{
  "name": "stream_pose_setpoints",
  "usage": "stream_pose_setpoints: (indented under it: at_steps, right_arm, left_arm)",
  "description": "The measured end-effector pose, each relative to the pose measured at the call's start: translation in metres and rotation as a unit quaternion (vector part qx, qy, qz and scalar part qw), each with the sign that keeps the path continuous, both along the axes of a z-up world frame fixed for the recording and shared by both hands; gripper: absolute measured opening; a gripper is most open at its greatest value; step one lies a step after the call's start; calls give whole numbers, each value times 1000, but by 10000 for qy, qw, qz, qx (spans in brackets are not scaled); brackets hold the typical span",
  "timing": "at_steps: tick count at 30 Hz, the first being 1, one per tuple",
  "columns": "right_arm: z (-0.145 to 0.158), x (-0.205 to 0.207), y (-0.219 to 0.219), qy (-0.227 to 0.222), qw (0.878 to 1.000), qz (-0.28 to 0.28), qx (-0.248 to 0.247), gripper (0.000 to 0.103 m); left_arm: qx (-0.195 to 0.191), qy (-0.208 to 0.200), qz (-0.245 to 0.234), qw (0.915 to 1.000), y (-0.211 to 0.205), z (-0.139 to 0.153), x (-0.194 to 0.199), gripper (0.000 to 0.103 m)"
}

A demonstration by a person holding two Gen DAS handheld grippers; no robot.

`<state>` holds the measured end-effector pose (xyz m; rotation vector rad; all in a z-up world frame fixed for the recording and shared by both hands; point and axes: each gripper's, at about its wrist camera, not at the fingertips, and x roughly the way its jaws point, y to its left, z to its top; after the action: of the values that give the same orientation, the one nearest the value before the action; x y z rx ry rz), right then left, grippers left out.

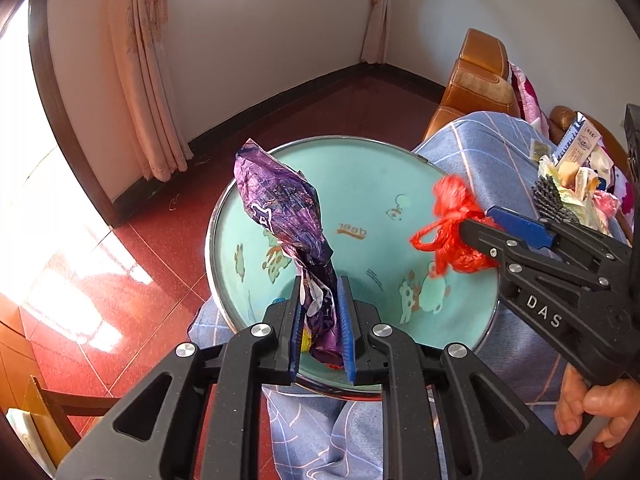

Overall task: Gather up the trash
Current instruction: 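Carry the purple wrapper and red bag over the bin and release both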

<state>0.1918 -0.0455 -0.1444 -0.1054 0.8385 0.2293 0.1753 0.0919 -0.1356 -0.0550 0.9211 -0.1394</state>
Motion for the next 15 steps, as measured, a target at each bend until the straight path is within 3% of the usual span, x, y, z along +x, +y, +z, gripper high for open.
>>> stream_pose_setpoints:
  at_steps: [8, 11, 13, 15]
  right_arm:
    - [4, 0, -7, -32, 9998, -92, 161, 43]
    - [6, -2, -6, -72, 9998, -94, 155, 49]
    - [7, -3, -5, -73, 9998, -77, 167, 52]
    - [9, -3, -6, -50, 9997, -92, 240, 52]
  left_arm:
    - [79, 18, 54, 10000, -1, -4, 1, 22]
    - [116, 31, 20, 9999, -2, -5, -1, 28]
    - [139, 14, 23, 9999, -3, -4, -3, 39]
    - [147, -31, 58, 9999, -1, -1, -4, 42]
